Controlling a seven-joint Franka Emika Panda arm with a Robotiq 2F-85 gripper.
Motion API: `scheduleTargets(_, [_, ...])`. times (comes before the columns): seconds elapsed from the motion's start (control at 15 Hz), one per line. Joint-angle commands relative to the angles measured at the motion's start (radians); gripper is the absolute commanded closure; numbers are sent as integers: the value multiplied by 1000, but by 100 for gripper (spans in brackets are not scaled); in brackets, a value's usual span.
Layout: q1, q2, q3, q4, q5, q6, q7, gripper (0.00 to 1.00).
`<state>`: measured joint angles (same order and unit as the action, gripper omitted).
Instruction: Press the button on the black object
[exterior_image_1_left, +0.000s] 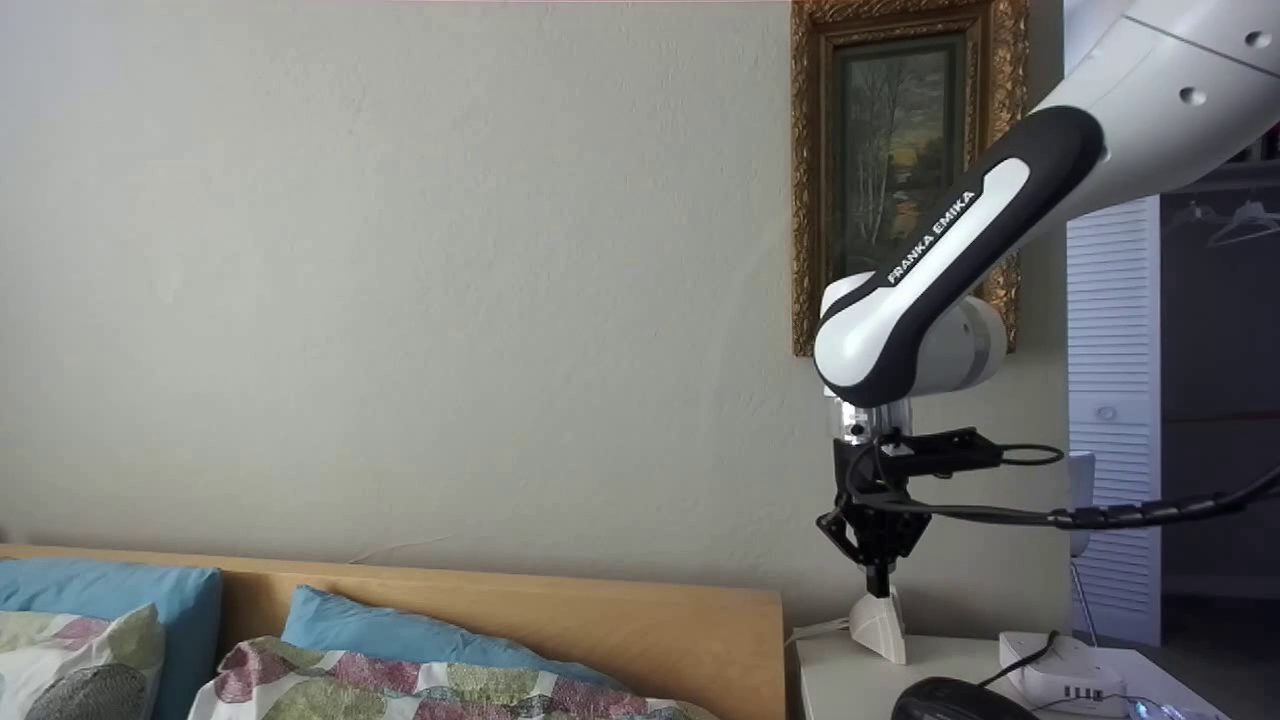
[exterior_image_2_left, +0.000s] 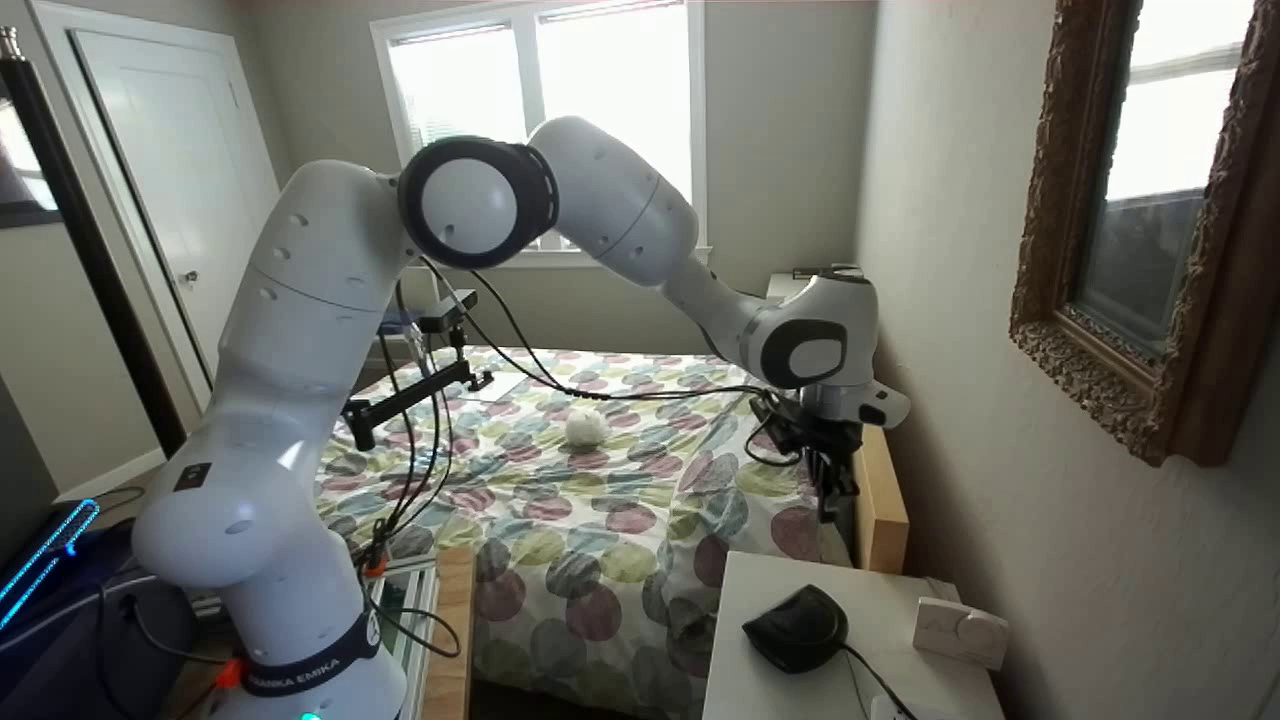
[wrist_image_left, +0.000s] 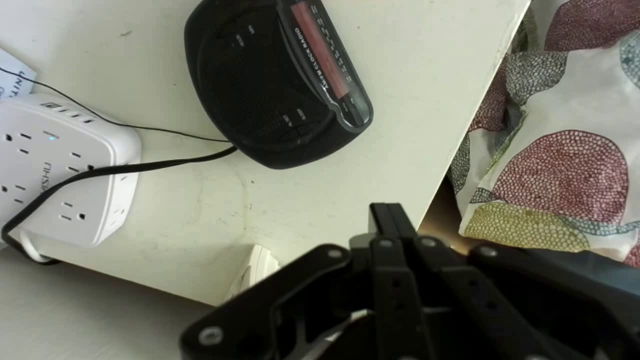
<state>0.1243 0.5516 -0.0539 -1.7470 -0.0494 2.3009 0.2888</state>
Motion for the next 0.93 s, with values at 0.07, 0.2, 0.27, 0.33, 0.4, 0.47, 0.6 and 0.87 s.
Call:
scheduleTargets(0.07, [47, -134, -35, -98, -70, -56, 122, 99])
scheduleTargets(0.2, [55, -168, -42, -115, -103, -103, 172, 73])
scheduleTargets(0.27, [58, -185, -42, -124, -118, -120, 197, 68])
scheduleTargets(0.33, [58, -201, -40, -132, -128, -135, 217, 61])
scheduleTargets(0.4, [58, -216, -37, -140, -139, -145, 235, 55])
scheduleTargets(0.47, [62, -231, -37, -149, -154, -149, 266, 47])
scheduleTargets(0.6, [62, -257, -30, -163, -164, -169, 304, 33])
scheduleTargets(0.87, [57, -313, -14, -194, -162, -169, 363, 6])
